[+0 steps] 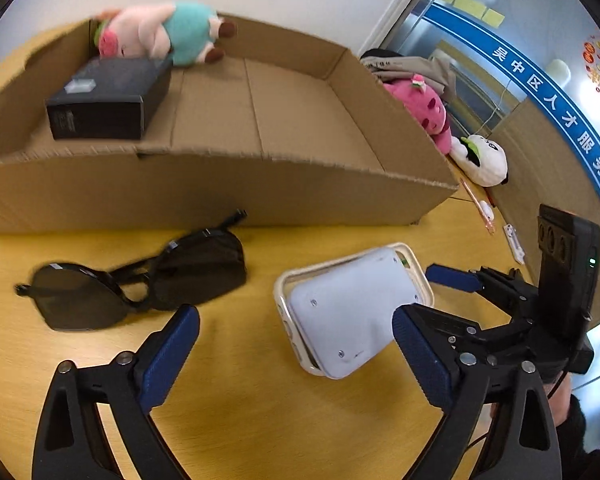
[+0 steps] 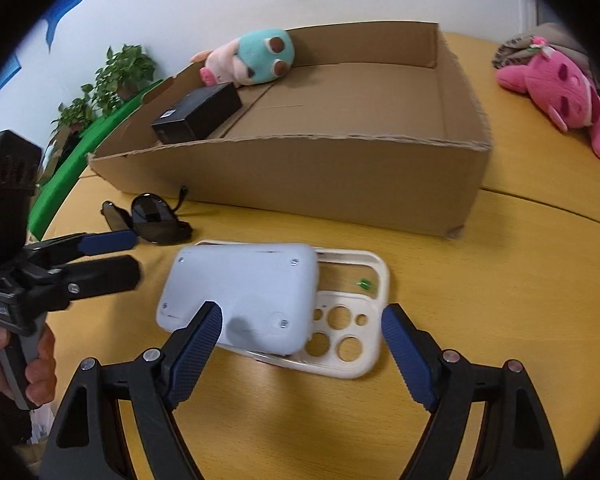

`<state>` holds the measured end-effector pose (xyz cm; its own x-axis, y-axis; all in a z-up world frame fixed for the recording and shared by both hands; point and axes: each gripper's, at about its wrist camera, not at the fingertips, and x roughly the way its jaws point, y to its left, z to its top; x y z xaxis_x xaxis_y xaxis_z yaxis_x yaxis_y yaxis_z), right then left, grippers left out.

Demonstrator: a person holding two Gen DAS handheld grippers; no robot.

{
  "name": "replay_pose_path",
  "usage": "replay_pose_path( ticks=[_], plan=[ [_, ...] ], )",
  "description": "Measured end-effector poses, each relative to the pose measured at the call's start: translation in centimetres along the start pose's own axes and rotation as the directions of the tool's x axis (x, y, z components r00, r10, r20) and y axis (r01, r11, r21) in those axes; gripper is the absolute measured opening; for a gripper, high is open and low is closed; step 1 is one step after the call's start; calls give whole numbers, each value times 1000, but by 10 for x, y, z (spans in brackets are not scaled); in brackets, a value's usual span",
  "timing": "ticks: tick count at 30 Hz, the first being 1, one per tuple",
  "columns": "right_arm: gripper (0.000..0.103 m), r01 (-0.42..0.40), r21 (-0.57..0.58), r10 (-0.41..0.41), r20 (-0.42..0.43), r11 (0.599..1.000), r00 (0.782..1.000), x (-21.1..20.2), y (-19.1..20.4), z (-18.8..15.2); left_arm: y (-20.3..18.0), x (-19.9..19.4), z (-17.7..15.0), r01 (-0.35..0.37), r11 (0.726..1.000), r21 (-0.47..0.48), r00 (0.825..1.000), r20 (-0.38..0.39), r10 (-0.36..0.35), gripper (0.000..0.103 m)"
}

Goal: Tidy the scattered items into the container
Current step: 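Move both grippers toward the white phone stand beside the sunglasses, then grasp the white folding phone stand with both grippers from either side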

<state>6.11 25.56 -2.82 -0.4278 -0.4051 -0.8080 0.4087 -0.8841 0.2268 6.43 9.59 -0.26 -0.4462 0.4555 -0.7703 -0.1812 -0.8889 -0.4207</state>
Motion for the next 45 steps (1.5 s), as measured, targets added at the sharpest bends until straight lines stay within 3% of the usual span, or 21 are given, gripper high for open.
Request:
replay_pose_path(
  ticks=[7,9,12,17,26,29,31,34,40,45],
  plan=[
    [80,-57,-65,55,-20,996,998,2,17,4,-4,10,-4,78,997,-5,997,-24,-79,88],
    [77,-87,-35,85,-52,996,995,13,15,4,-2,13,-3,122,992,-16,992,-26,-123,83],
    [70,-110,5,110,-36,994,993,15,12,2,4,16,-2,181,982,-47,983,-34,-182,75],
    [51,-142,9,142,-23,990,990,10,15,2,8,15,-4,191,980,-53,981,-32,-193,75],
    [50,-227,-54,230,53,972,972,-17,34,7,5,-29,5,190,982,-5,979,71,-190,75],
    [45,-269,-131,280,69,954,958,-29,53,5,4,-47,-2,268,963,29,959,87,-270,75],
    [45,-289,-192,305,58,938,951,-30,70,0,-1,-51,-9,242,968,69,966,74,-247,75],
    [45,-270,-260,277,-12,927,961,-18,89,-9,5,-51,-21,215,975,60,975,48,-218,75],
    [49,-265,-142,255,-81,954,963,-15,72,-29,41,-67,-40,170,985,-20,985,39,-169,82],
    [51,-272,-77,262,-118,959,958,-10,77,-45,59,-59,-56,115,992,-54,993,-31,-117,84]
  ],
)
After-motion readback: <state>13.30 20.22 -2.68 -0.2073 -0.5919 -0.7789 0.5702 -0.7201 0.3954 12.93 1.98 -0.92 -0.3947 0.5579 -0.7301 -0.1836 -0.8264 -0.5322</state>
